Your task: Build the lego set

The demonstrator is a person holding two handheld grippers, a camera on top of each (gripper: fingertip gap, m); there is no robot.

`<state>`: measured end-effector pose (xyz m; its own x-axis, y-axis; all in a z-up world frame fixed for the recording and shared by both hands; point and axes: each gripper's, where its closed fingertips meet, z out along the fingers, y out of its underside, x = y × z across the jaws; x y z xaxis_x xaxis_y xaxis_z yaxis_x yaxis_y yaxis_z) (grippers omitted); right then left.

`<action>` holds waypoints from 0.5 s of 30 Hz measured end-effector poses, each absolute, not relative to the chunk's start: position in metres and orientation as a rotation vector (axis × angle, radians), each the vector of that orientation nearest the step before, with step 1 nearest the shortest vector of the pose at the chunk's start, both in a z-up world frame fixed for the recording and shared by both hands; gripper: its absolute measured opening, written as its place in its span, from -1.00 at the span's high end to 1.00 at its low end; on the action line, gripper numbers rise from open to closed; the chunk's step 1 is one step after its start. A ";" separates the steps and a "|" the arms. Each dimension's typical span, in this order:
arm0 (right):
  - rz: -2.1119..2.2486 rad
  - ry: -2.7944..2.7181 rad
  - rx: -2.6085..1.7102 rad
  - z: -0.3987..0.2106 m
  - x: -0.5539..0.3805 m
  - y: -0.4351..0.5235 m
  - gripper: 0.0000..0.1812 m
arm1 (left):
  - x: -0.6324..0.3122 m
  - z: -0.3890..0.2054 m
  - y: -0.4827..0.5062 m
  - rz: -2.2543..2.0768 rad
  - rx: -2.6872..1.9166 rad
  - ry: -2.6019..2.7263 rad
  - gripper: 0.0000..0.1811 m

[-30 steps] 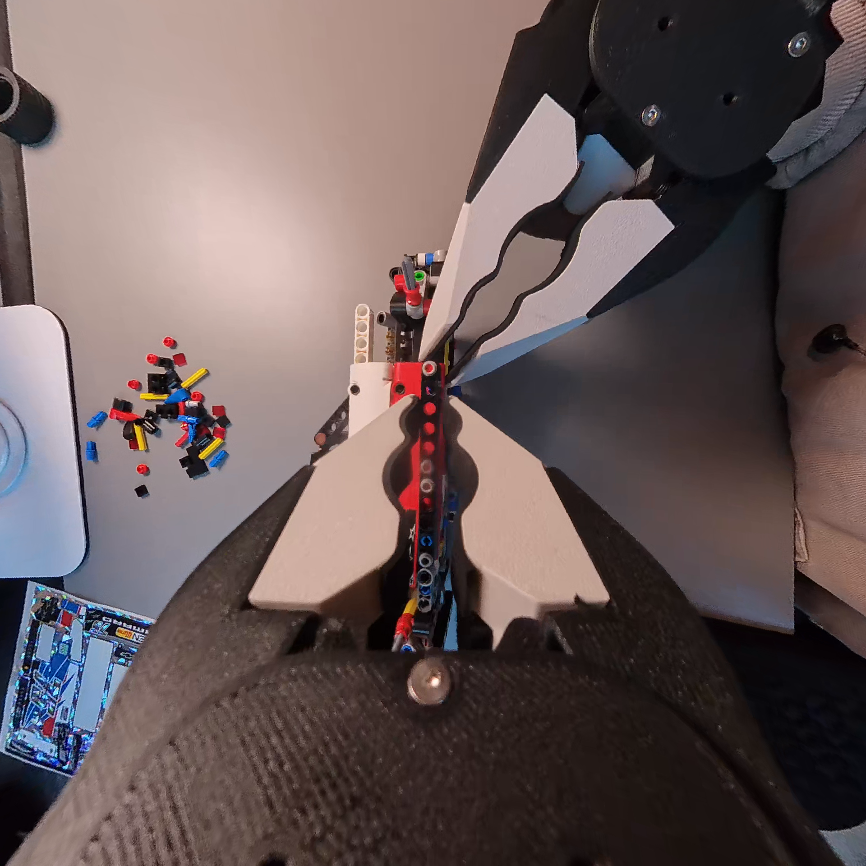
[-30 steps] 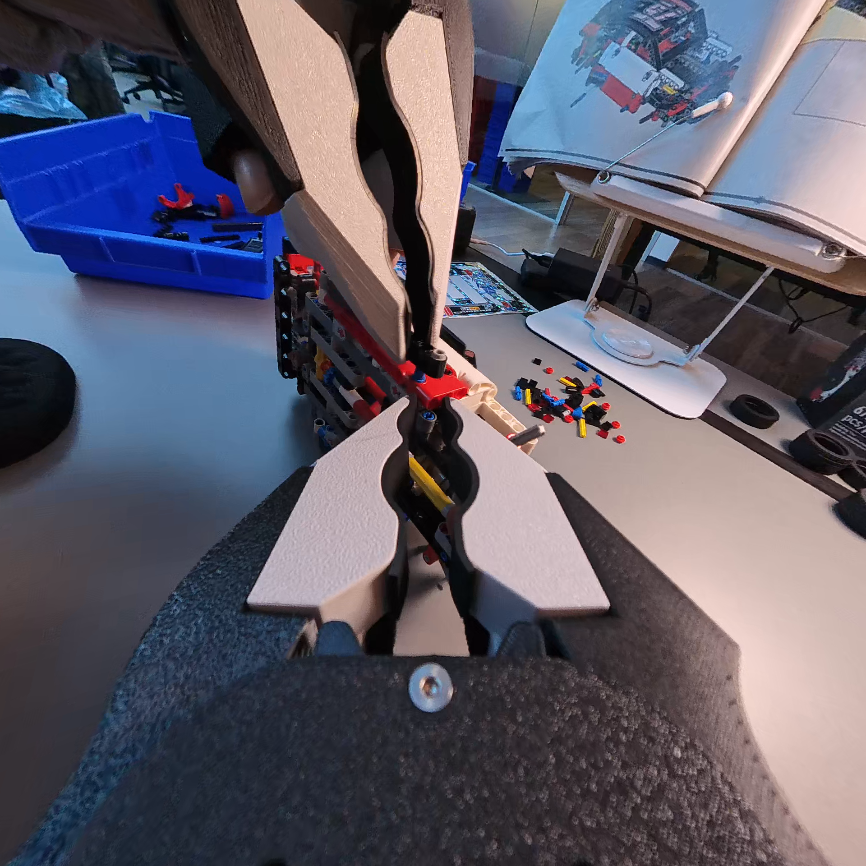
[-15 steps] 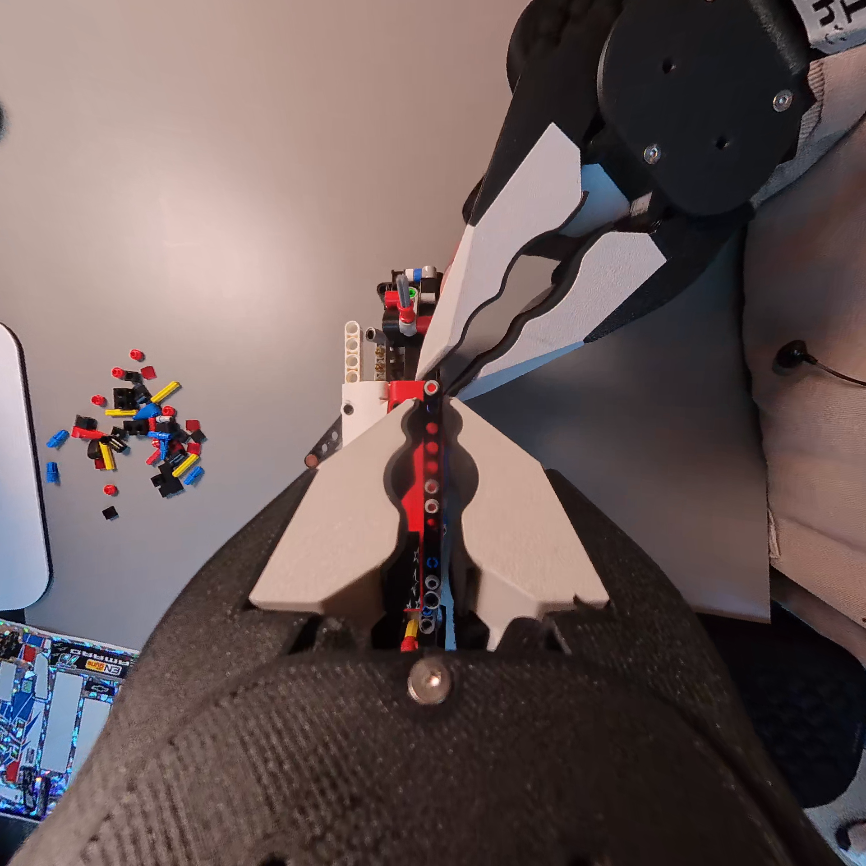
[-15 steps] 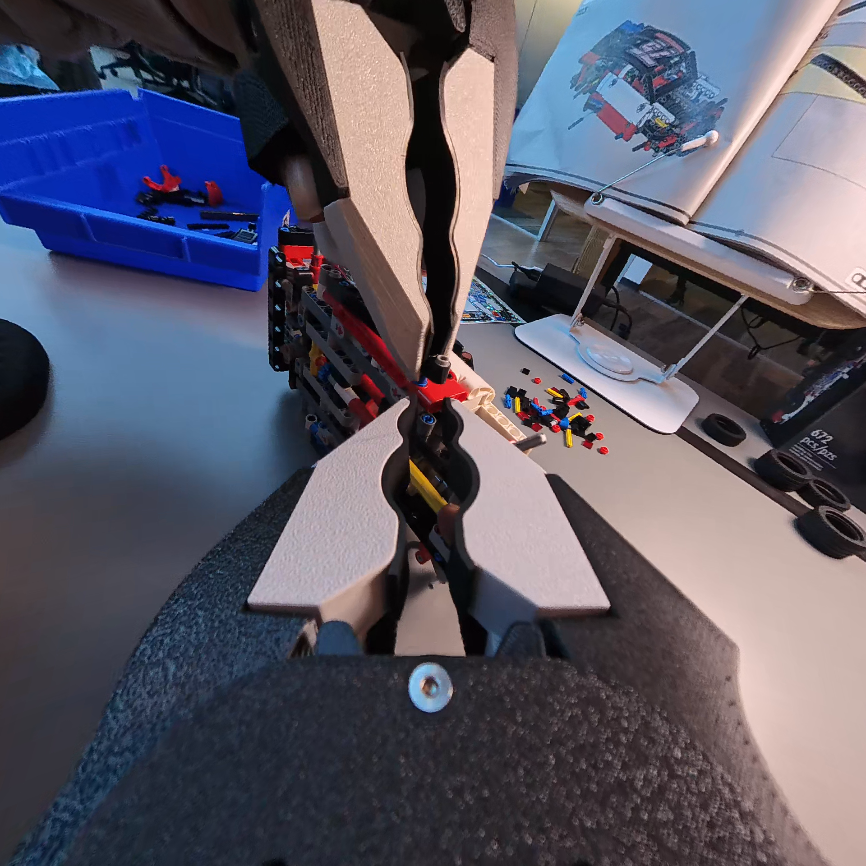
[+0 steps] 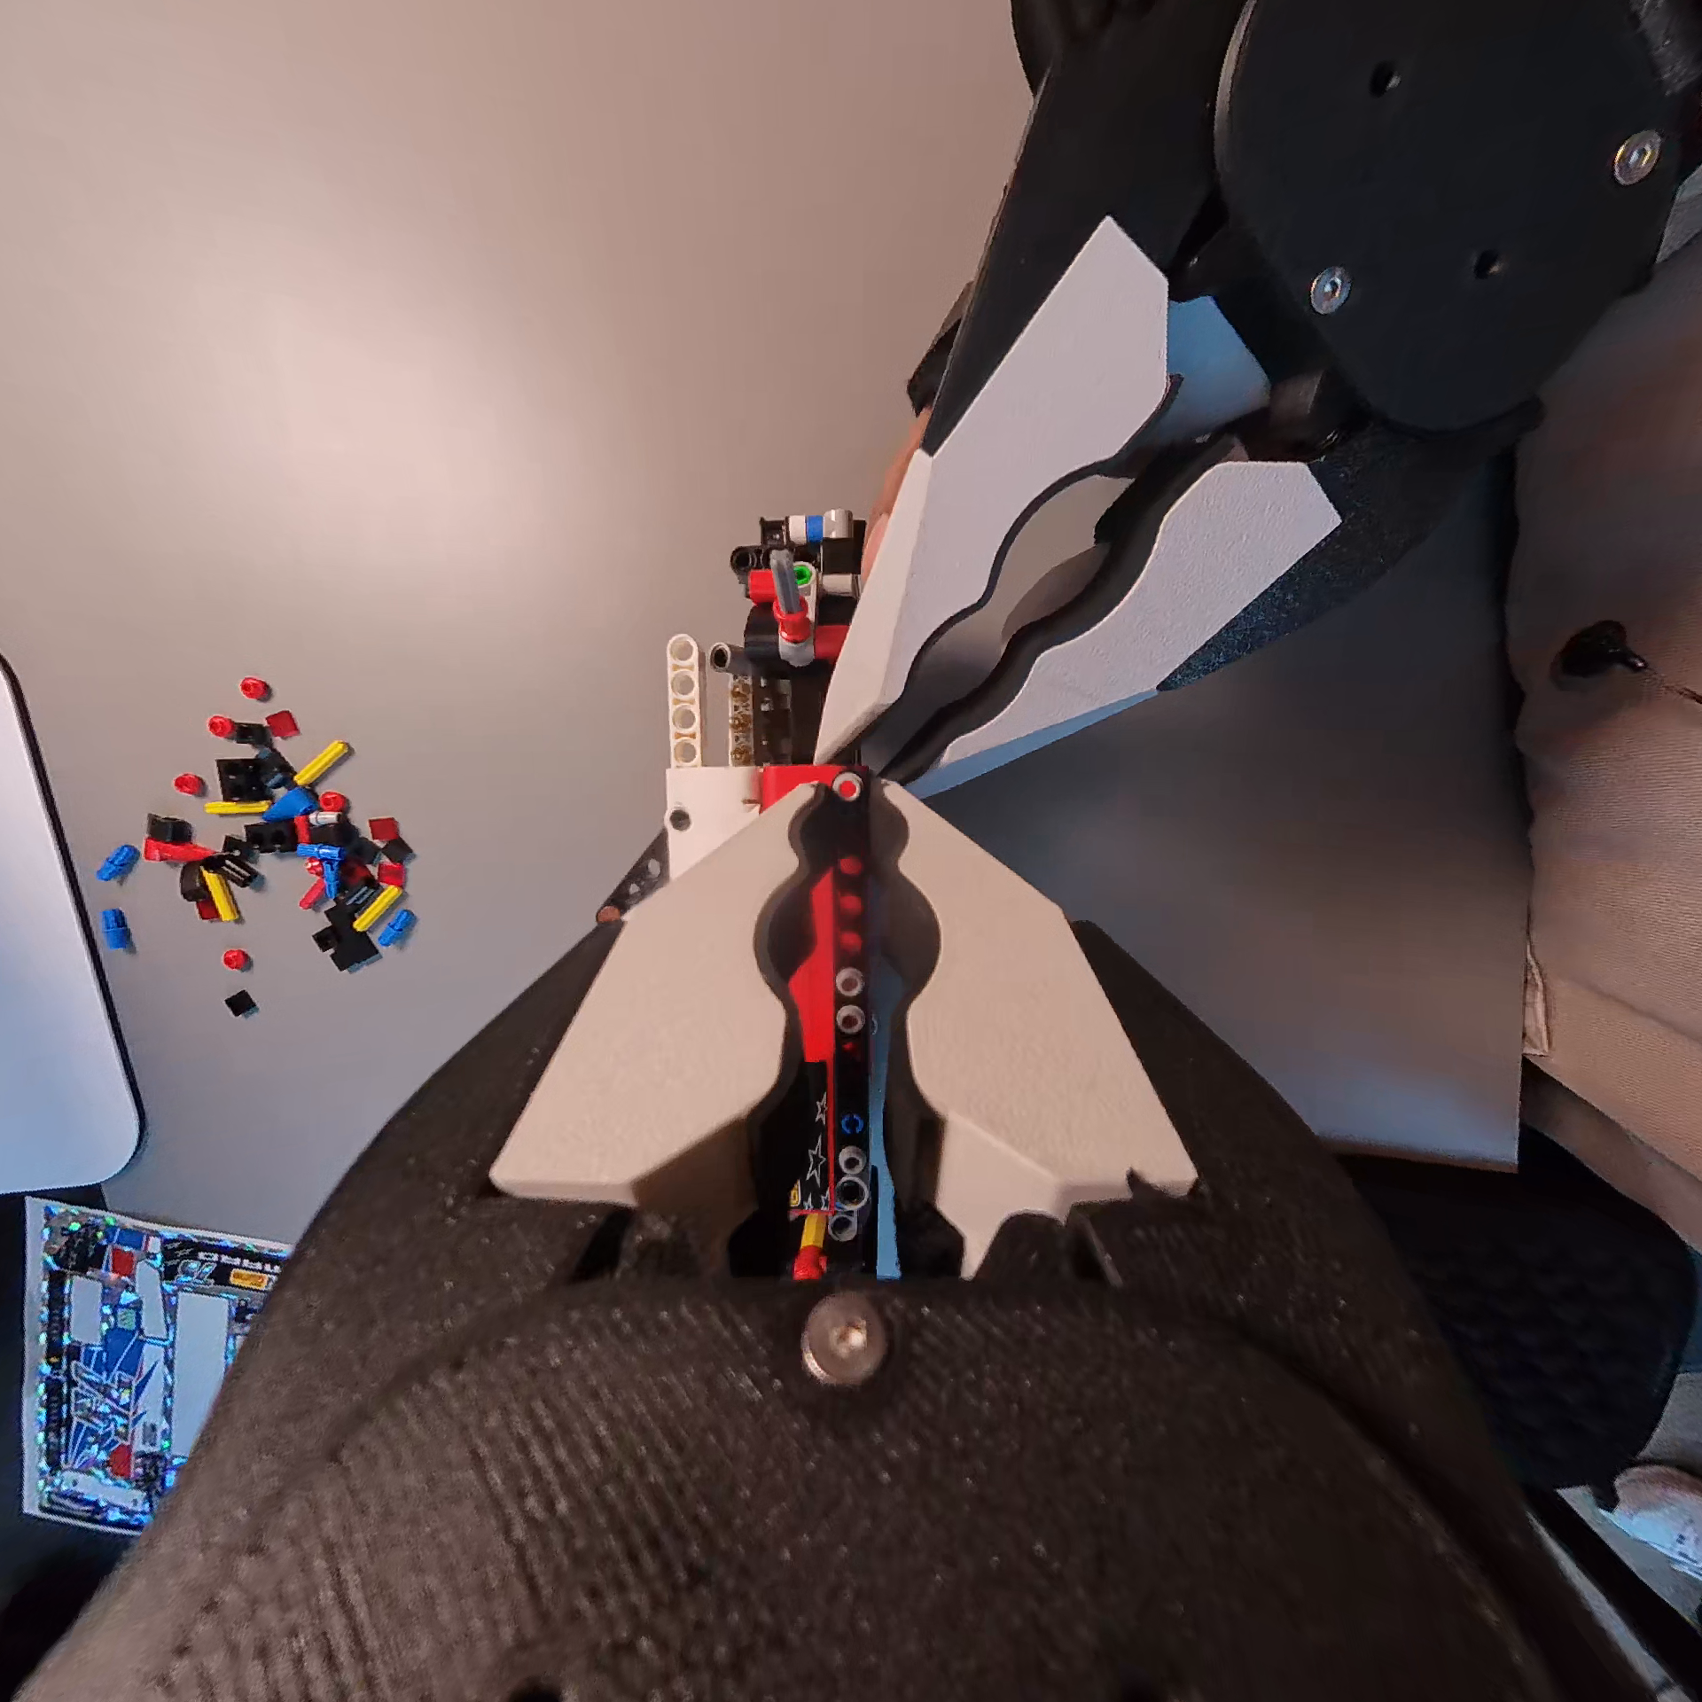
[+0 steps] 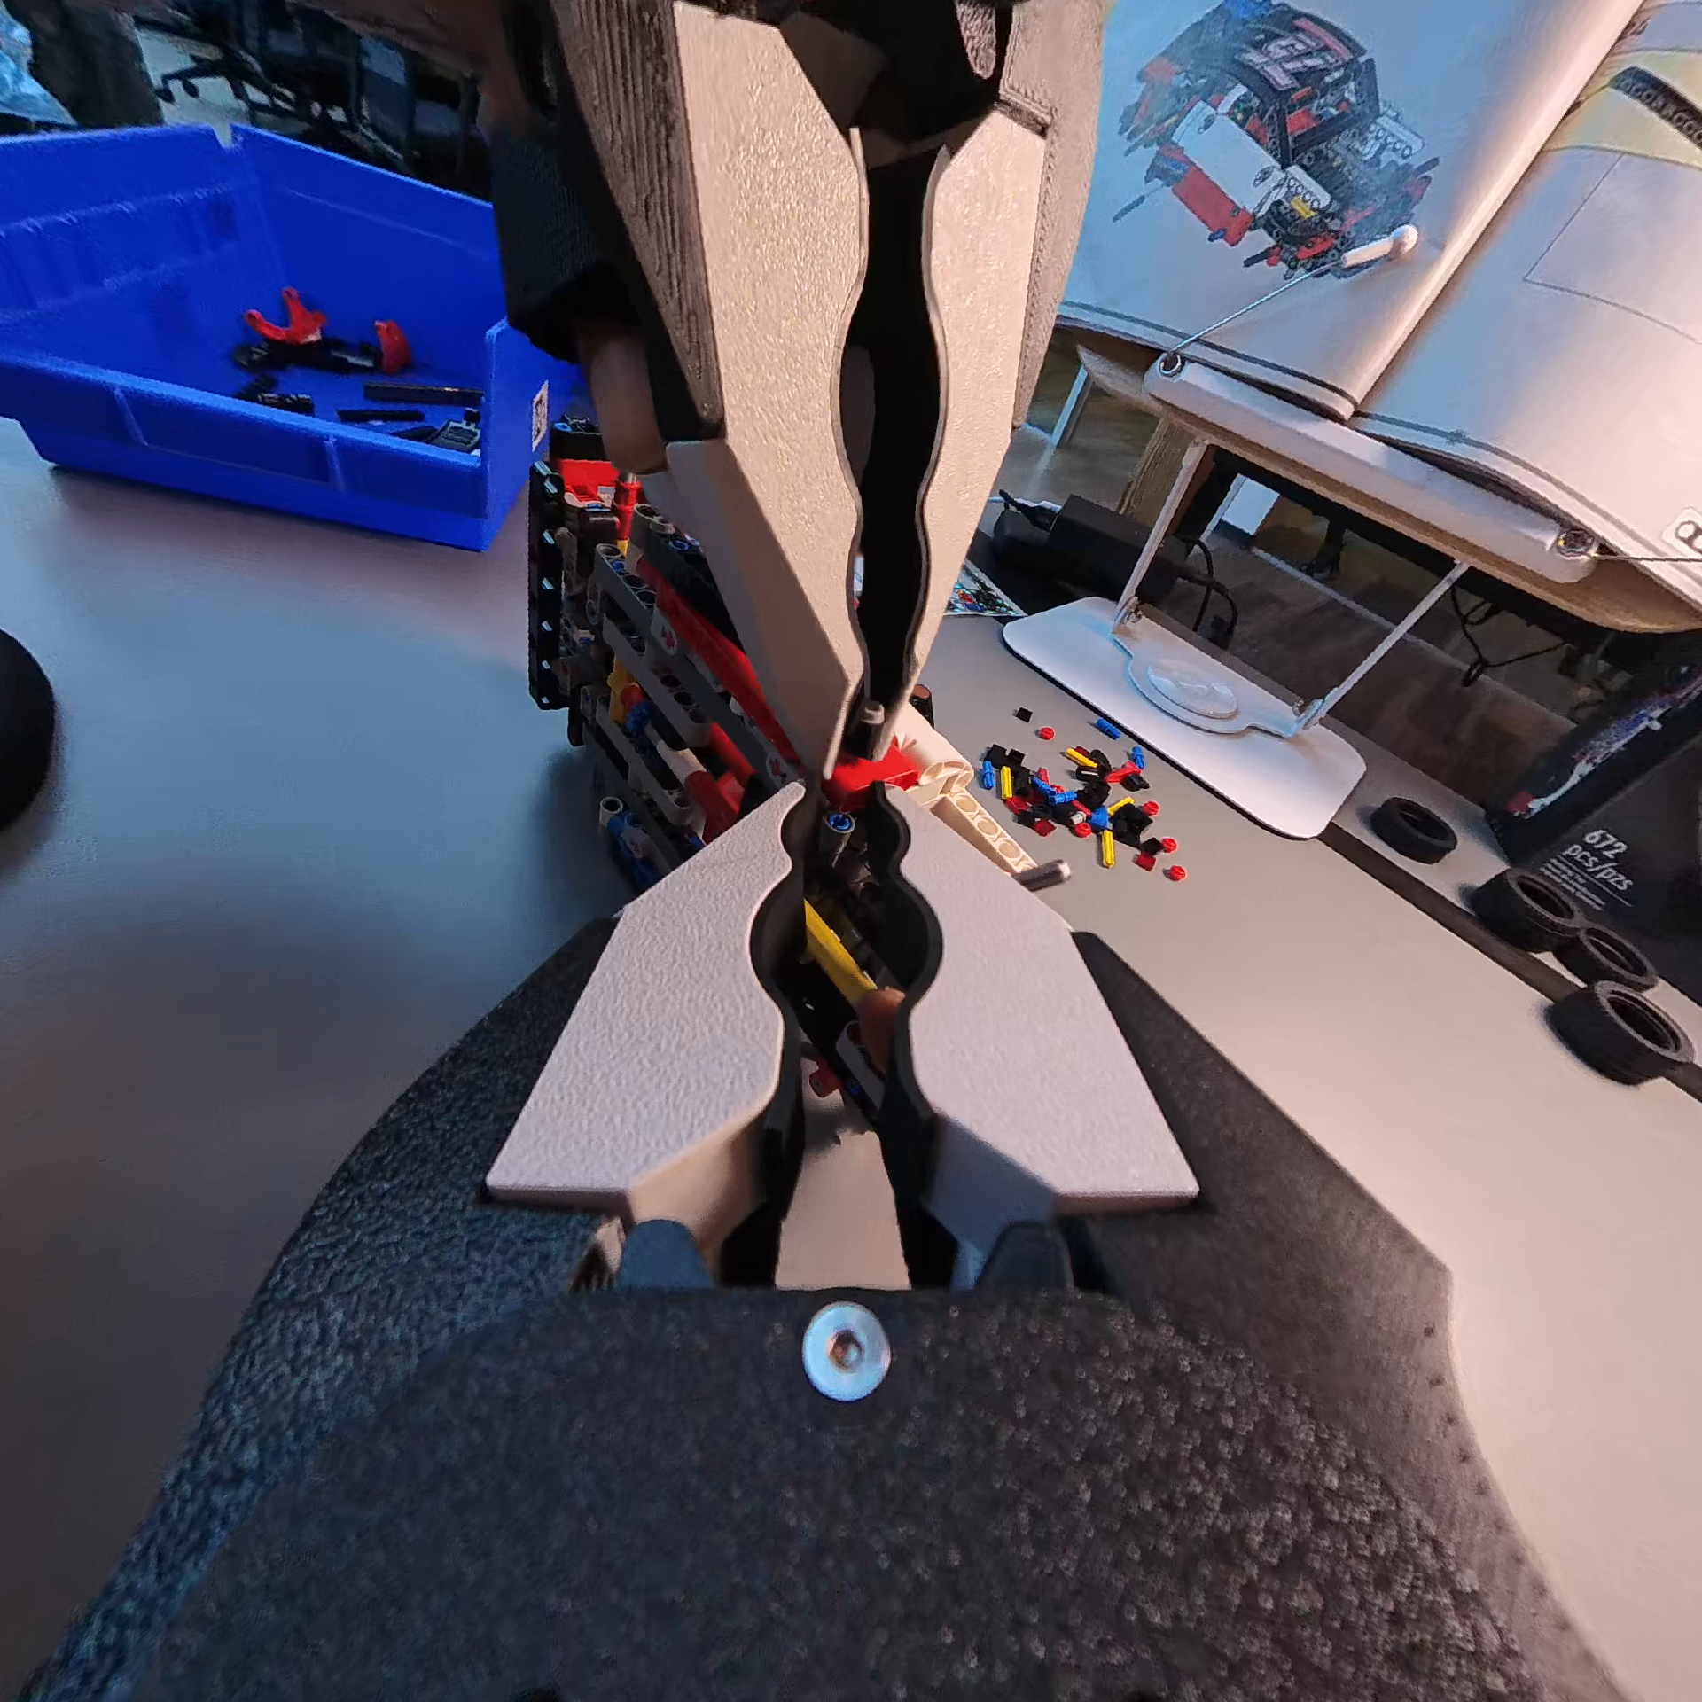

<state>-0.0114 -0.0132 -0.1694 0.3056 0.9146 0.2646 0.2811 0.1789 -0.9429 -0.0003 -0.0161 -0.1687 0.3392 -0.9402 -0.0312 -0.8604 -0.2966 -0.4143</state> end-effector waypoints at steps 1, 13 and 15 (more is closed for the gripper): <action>0.671 -1.211 -1.362 -0.169 -0.013 -0.013 0.94 | -0.001 -0.168 -0.016 -0.288 -2.235 1.600 0.95; 0.706 -1.260 -1.268 -0.167 -0.008 -0.023 0.94 | -0.109 -0.137 -0.044 -0.474 -2.032 1.029 -0.01; 0.733 -1.260 -1.261 -0.168 -0.006 -0.025 0.93 | -0.116 -0.162 -0.054 -0.478 -1.994 0.941 -0.06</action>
